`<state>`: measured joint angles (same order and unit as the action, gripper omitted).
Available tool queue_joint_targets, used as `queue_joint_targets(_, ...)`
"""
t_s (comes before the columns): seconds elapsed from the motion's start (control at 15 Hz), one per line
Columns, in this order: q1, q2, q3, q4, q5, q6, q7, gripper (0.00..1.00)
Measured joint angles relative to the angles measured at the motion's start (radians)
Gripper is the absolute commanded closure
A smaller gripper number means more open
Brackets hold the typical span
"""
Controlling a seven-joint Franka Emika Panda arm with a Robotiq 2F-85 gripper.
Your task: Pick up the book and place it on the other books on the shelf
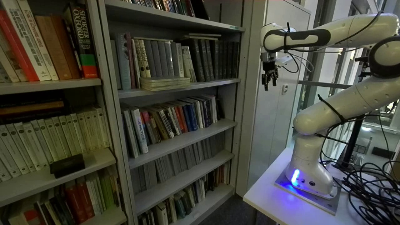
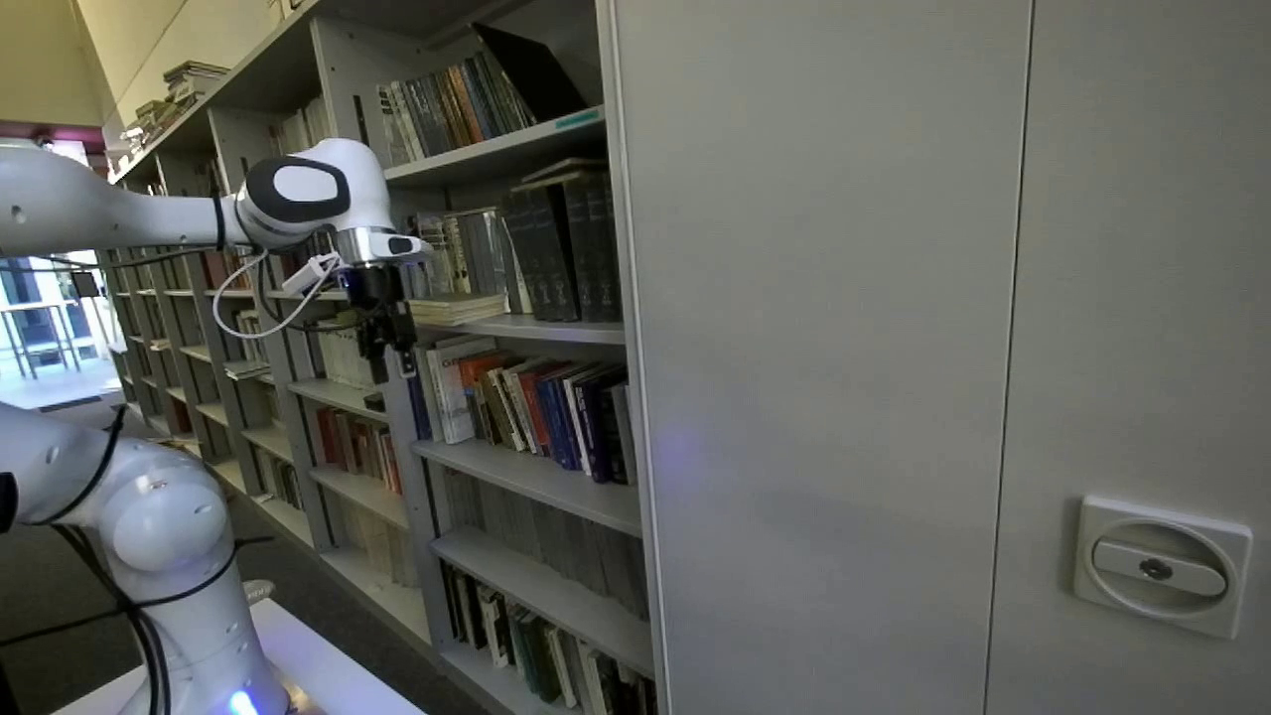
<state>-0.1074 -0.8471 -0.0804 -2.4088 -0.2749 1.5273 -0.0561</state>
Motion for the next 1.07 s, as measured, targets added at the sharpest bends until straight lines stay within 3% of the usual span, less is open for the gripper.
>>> queue_joint_targets(0.73,0.088,-0.241,0.001,-0.106,0.003,0.342,-0.046,0.00)
queue_joint_targets(1.07,0.095,-0.264,-0.005,-0.125,0.004,0.359,-0.046,0.00)
